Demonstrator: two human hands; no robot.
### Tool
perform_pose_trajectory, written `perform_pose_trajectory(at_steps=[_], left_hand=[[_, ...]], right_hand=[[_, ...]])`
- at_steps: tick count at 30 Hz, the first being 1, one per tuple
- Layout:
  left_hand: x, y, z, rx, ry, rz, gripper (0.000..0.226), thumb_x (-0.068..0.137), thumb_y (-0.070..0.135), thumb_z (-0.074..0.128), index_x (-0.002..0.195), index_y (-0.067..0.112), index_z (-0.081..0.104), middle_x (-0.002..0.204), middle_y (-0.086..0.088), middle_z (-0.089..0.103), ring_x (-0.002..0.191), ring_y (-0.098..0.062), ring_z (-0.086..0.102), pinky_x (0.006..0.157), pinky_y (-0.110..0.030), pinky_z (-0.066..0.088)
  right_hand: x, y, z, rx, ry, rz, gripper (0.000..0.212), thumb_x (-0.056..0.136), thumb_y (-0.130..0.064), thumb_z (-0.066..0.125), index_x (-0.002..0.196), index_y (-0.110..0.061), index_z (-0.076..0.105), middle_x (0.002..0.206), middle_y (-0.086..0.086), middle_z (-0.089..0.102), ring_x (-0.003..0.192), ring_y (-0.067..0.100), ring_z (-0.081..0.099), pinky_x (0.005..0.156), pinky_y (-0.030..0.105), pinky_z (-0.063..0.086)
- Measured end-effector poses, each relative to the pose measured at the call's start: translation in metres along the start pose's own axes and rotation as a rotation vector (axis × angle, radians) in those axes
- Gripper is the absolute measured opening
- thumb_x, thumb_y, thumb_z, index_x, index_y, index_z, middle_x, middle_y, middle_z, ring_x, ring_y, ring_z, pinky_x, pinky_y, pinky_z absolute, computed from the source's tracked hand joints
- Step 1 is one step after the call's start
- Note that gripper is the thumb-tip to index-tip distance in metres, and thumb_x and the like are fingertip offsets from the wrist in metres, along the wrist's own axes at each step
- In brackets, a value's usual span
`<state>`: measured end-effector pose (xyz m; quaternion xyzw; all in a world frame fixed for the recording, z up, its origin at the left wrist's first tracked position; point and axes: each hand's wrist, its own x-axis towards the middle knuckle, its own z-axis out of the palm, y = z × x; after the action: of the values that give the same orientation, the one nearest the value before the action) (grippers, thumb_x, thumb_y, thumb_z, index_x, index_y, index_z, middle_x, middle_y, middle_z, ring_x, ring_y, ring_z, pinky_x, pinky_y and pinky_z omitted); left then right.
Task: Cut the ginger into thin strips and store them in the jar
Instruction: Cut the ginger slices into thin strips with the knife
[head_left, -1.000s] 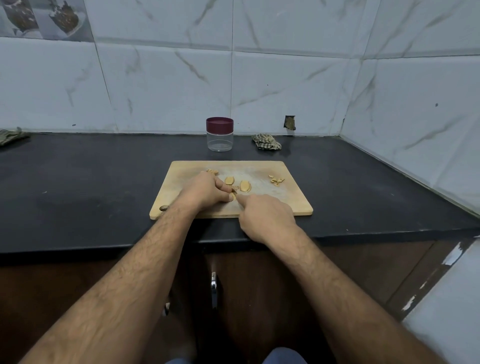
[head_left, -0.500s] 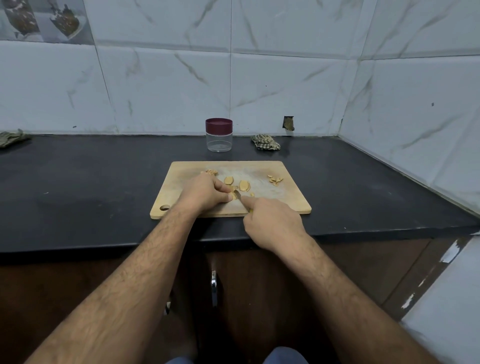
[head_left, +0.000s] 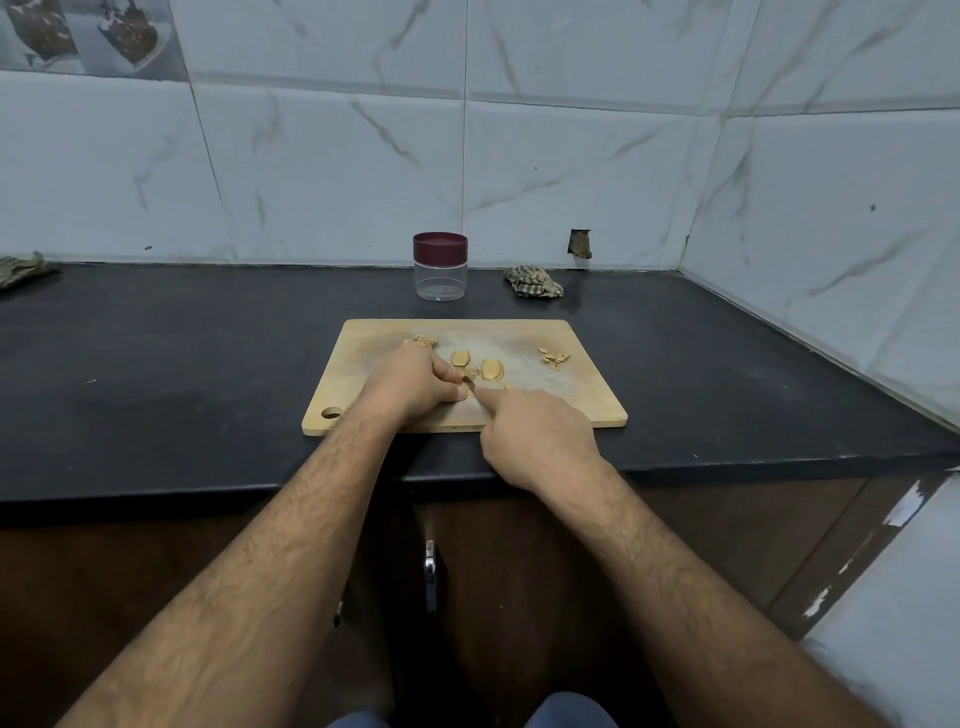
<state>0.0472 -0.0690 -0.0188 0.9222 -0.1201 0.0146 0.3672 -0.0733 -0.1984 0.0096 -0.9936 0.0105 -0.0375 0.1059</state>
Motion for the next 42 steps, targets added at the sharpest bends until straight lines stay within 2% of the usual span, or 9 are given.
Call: perform_pose_trajectory(at_steps=[9,16,20,24,28,32,34,37,42], left_hand=[[-0.003,0.003,0.0,0.015,0.012,0.001,0.015,0.083,0.024,0.078,0.098,0.023,0.079,0.111,0.011,0.072,0.109,-0.008,0.061,0.098,-0.032,0.047],[-0.003,0.002,-0.002,-0.011,0.007,-0.01,0.017,0.08,0.025,0.081,0.097,0.025,0.078,0.108,0.008,0.072,0.108,-0.009,0.06,0.098,-0.032,0.048],[-0.003,0.0,-0.001,-0.055,0.028,-0.026,0.014,0.075,0.025,0.085,0.085,0.028,0.075,0.096,0.009,0.071,0.102,-0.01,0.062,0.093,-0.031,0.049],[-0.003,0.0,-0.003,-0.061,0.005,-0.011,0.017,0.076,0.024,0.085,0.072,0.035,0.072,0.099,0.01,0.074,0.106,-0.006,0.06,0.098,-0.031,0.047],[-0.004,0.001,-0.002,-0.041,0.003,-0.012,0.012,0.078,0.026,0.083,0.086,0.031,0.076,0.099,0.01,0.073,0.1,-0.007,0.061,0.091,-0.026,0.048],[-0.004,0.001,-0.002,-0.001,0.006,0.012,0.018,0.08,0.029,0.081,0.097,0.03,0.076,0.081,0.014,0.067,0.08,-0.007,0.059,0.078,-0.024,0.046],[-0.004,0.001,-0.002,0.018,0.011,0.018,0.018,0.08,0.03,0.081,0.097,0.03,0.076,0.074,0.015,0.061,0.077,-0.008,0.057,0.075,-0.024,0.044],[-0.003,-0.002,-0.001,0.007,0.028,0.019,0.015,0.077,0.03,0.083,0.091,0.029,0.076,0.083,0.011,0.067,0.09,-0.012,0.063,0.082,-0.028,0.049],[-0.006,-0.001,-0.001,-0.002,0.035,0.038,0.015,0.08,0.027,0.081,0.094,0.024,0.079,0.102,0.01,0.074,0.1,-0.007,0.064,0.094,-0.033,0.05]], right_hand=[[-0.006,0.0,-0.002,-0.028,-0.032,-0.009,0.051,0.093,-0.013,0.045,0.14,-0.034,0.047,0.123,0.003,0.061,0.113,0.025,0.056,0.075,0.033,0.038],[-0.016,0.012,-0.003,0.044,-0.036,0.012,0.06,0.096,-0.018,0.041,0.149,-0.044,0.036,0.136,0.001,0.057,0.121,0.023,0.053,0.079,0.034,0.039],[-0.01,0.01,-0.003,0.081,-0.004,0.032,0.059,0.095,-0.019,0.042,0.149,-0.042,0.037,0.14,-0.001,0.055,0.125,0.023,0.051,0.082,0.033,0.041],[-0.005,0.006,-0.003,0.09,0.021,0.028,0.059,0.095,-0.018,0.043,0.148,-0.042,0.037,0.137,-0.002,0.057,0.123,0.023,0.052,0.078,0.032,0.038],[-0.004,0.006,-0.002,0.107,-0.005,0.036,0.059,0.094,-0.018,0.043,0.148,-0.041,0.039,0.131,-0.001,0.06,0.118,0.024,0.054,0.075,0.032,0.038],[-0.007,0.011,-0.001,0.143,-0.039,0.059,0.051,0.092,-0.018,0.042,0.141,-0.033,0.048,0.123,0.0,0.062,0.109,0.025,0.055,0.074,0.034,0.042],[-0.009,0.012,-0.003,0.153,-0.037,0.058,0.05,0.093,-0.019,0.041,0.141,-0.033,0.048,0.127,0.0,0.061,0.111,0.024,0.055,0.079,0.035,0.047],[-0.009,0.01,-0.006,0.164,-0.013,0.045,0.053,0.093,-0.019,0.04,0.143,-0.035,0.045,0.134,-0.002,0.059,0.118,0.025,0.054,0.085,0.037,0.047],[-0.001,0.004,-0.004,0.135,-0.014,0.02,0.057,0.095,-0.018,0.041,0.147,-0.04,0.041,0.133,-0.002,0.059,0.118,0.023,0.054,0.078,0.034,0.04]])
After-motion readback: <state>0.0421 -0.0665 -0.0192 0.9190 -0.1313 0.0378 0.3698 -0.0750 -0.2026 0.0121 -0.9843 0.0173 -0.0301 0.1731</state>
